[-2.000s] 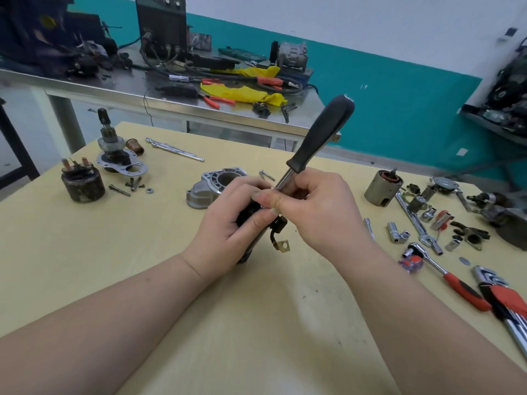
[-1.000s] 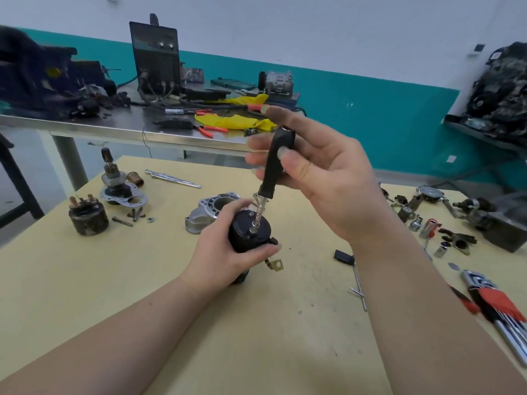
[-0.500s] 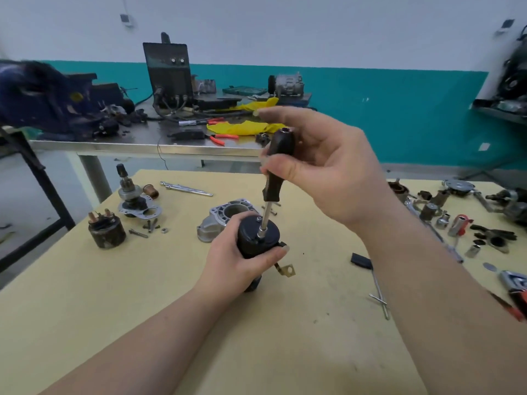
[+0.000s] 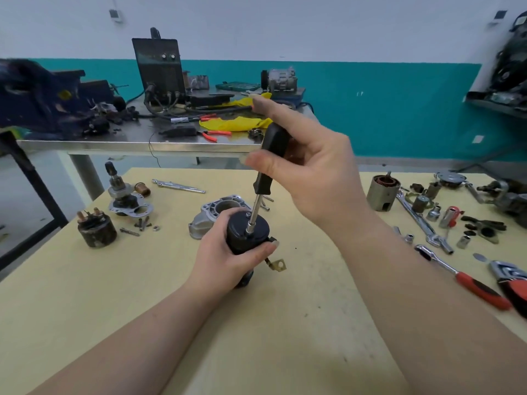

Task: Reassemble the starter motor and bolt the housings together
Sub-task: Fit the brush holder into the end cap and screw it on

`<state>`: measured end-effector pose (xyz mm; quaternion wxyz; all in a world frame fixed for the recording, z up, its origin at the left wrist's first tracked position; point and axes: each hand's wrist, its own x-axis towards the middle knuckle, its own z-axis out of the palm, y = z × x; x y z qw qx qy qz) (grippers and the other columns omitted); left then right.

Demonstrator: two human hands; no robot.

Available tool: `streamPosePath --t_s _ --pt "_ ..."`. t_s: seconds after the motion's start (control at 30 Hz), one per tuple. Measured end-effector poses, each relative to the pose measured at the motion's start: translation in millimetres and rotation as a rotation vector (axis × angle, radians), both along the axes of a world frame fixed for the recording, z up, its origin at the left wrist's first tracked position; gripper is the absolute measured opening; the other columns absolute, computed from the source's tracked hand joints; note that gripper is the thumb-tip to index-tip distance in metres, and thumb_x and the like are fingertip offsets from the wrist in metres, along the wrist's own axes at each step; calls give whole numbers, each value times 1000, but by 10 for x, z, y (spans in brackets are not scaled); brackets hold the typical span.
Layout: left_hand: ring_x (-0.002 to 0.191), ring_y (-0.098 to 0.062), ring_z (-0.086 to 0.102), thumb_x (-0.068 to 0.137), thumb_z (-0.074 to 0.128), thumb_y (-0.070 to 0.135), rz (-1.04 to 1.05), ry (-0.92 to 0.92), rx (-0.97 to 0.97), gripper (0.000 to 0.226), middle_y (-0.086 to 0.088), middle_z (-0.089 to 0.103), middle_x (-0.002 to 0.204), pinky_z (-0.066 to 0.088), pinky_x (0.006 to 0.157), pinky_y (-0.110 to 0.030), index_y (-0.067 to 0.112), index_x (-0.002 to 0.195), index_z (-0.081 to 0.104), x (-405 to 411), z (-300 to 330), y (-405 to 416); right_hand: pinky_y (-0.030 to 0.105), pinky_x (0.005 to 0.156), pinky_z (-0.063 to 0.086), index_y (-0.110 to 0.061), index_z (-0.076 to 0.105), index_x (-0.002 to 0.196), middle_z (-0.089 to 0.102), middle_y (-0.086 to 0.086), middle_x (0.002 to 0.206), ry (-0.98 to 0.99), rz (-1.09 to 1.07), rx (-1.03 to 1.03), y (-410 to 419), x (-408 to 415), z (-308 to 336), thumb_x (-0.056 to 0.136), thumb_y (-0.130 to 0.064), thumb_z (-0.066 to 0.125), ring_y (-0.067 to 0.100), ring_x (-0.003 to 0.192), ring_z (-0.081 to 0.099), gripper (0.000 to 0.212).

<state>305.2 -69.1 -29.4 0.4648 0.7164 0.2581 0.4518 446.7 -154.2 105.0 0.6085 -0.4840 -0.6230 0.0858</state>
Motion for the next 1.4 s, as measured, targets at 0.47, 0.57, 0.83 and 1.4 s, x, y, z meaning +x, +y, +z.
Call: streamPosePath --t_s 0.47,0.57,0.83,1.4 --pt "96 -7 75 69 96 48 -16 -7 1 64 12 79 104 51 80 -8 35 122 63 7 -43 41 38 102 57 -22 63 141 64 -19 119 -157 -77 32 13 19 -36 94 -24 79 11 116 64 50" --pt "97 -10 76 70 97 45 -25 -7 -17 64 10 80 105 53 79 -9 35 124 64 -4 -47 44 39 109 54 -14 51 149 65 2 137 -52 211 -78 -29 125 13 103 -6 59 16 132 62 47" --pt "101 -6 74 71 98 42 -6 12 -10 61 14 78 106 51 83 -9 35 122 64 9 -37 48 39 94 61 -20 70 132 70 -9 112 -91 -61 37 16 74 -37 93 -14 80 16 105 69 41" --pt "97 -8 74 70 97 50 4 19 2 63 14 78 107 52 77 -8 40 122 63 0 -49 51 31 98 57 -15 57 143 67 -7 128 -8 284 -117 -55 123 56 105 -12 60 13 123 66 39"
